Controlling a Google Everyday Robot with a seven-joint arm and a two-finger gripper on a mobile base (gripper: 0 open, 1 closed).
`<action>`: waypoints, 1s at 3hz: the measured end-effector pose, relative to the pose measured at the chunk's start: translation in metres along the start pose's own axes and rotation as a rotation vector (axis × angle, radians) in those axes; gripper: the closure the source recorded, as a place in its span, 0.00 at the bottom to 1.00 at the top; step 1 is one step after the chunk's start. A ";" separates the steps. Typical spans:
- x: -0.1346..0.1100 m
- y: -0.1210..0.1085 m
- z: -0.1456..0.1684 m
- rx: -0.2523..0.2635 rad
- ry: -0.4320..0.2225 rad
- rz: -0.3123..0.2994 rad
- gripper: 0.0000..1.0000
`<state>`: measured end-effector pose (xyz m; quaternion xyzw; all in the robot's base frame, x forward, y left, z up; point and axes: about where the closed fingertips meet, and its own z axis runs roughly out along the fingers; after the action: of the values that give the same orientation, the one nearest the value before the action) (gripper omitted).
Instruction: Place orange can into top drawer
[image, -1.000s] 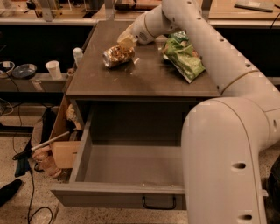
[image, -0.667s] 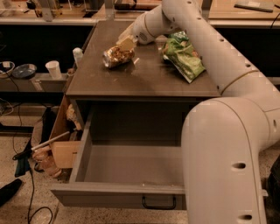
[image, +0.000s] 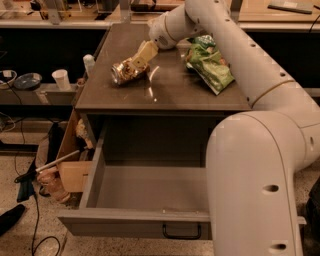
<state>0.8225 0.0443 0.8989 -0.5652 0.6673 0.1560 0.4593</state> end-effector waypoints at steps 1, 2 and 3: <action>-0.007 -0.004 -0.003 0.009 -0.007 -0.017 0.00; -0.012 -0.004 -0.004 -0.014 -0.028 -0.040 0.00; -0.012 -0.004 -0.003 -0.015 -0.029 -0.038 0.00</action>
Offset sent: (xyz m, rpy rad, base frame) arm 0.0052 -0.0048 0.0272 0.0136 -0.0470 0.0707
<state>0.8238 0.0483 0.9109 -0.5789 0.6485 0.1603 0.4676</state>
